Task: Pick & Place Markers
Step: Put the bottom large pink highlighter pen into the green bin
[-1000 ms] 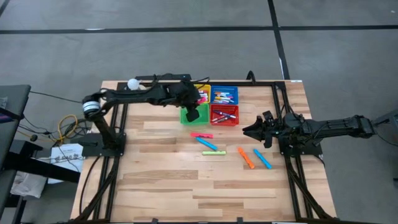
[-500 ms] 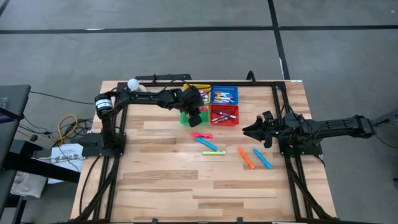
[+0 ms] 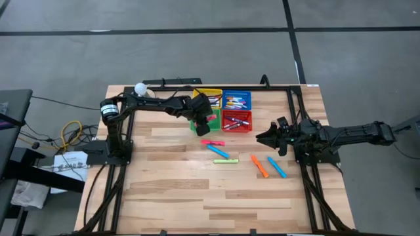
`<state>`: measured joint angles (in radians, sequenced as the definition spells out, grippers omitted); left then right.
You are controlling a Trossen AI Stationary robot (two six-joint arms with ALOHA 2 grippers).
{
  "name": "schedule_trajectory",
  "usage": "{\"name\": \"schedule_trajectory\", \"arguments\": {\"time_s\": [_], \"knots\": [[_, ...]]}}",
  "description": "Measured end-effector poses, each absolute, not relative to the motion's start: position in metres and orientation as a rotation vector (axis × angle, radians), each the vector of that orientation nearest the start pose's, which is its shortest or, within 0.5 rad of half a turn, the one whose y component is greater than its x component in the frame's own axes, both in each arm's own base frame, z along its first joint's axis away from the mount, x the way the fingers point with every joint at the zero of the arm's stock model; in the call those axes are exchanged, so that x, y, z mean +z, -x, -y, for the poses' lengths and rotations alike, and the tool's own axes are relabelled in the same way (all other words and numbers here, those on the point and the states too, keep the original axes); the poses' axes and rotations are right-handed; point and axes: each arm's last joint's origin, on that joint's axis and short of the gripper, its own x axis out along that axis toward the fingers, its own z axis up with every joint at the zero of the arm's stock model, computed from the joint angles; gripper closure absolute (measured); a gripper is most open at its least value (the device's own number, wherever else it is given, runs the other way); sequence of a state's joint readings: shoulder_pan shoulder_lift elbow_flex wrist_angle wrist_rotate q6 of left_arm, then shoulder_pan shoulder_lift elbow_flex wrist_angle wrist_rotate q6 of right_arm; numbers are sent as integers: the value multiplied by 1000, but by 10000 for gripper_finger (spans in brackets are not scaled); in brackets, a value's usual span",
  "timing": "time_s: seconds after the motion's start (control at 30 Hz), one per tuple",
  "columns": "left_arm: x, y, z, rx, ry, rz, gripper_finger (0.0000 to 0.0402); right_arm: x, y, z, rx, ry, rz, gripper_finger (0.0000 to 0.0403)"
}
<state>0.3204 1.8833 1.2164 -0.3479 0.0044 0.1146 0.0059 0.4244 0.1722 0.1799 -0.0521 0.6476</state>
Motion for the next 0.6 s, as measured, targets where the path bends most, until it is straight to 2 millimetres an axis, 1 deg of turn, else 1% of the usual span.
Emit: {"name": "schedule_trajectory", "arguments": {"time_s": [0.47,0.6], "knots": [[168,-358,-135,256,77,-1007,321,202,-128,-2,33,-649,-89,280],[168,-358,-136,255,77,-1004,321,202,-128,-2,33,-649,-88,280]]}}
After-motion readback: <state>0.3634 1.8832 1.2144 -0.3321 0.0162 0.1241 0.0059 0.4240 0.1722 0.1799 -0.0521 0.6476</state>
